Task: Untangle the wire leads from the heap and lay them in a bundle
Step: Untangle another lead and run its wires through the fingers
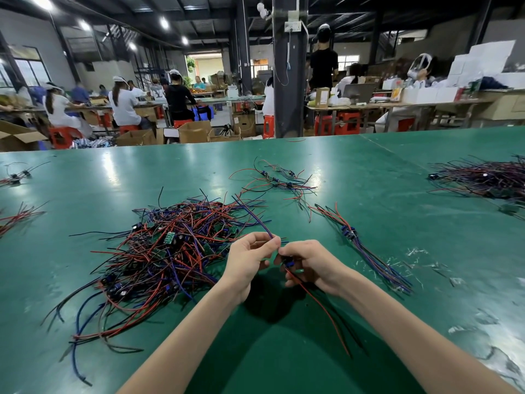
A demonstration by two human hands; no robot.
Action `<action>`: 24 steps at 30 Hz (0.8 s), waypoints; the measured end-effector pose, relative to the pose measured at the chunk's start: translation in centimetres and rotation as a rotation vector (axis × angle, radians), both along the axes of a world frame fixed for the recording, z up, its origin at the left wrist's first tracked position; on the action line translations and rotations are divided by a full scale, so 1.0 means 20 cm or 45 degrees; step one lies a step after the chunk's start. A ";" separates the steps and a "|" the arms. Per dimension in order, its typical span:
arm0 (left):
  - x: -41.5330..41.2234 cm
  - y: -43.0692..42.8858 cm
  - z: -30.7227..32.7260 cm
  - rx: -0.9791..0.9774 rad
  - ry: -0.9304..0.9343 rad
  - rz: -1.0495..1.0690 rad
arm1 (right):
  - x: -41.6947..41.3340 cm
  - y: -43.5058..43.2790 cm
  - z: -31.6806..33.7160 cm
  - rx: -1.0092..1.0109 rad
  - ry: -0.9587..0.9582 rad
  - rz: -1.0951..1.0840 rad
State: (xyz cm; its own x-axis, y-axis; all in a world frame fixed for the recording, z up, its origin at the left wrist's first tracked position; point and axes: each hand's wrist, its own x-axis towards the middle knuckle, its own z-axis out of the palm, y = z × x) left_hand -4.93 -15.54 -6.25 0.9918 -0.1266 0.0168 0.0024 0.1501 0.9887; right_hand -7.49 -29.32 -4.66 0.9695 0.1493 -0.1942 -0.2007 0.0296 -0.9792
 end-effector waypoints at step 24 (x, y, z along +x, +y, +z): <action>0.02 0.01 -0.03 0.149 -0.264 0.126 | 0.00 0.01 0.00 -0.242 -0.156 -0.056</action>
